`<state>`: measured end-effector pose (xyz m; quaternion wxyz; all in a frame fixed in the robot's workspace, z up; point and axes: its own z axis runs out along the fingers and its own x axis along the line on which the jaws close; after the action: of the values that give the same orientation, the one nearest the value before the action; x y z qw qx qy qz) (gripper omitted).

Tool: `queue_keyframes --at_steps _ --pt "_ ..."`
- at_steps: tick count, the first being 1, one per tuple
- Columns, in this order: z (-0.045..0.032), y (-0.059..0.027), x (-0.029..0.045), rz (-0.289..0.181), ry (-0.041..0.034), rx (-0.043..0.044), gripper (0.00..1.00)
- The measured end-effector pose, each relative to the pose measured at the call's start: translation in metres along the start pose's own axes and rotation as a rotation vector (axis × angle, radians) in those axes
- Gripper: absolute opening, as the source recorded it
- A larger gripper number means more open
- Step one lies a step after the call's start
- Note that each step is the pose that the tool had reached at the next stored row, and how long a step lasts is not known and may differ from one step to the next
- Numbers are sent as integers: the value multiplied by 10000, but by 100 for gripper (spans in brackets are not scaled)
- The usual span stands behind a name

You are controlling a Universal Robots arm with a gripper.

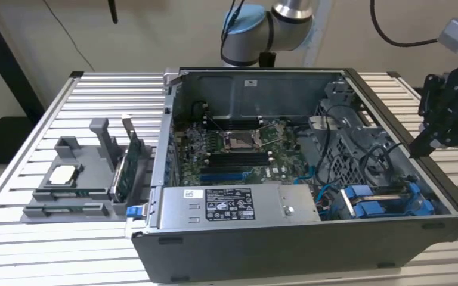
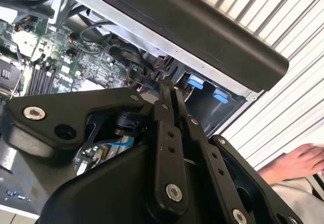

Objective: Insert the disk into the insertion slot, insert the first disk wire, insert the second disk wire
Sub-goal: 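Insert the second disk wire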

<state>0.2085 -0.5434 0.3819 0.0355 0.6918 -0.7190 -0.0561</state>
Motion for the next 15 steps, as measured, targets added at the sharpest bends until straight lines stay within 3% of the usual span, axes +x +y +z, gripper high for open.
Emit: queue_keyframes --at_steps 4,11,15 --pt "8 -3 7 32 0 -69 18" --pt "8 -4 9 32 -6 -70 18" --pt "9 -4 14 31 -7 -70 26"
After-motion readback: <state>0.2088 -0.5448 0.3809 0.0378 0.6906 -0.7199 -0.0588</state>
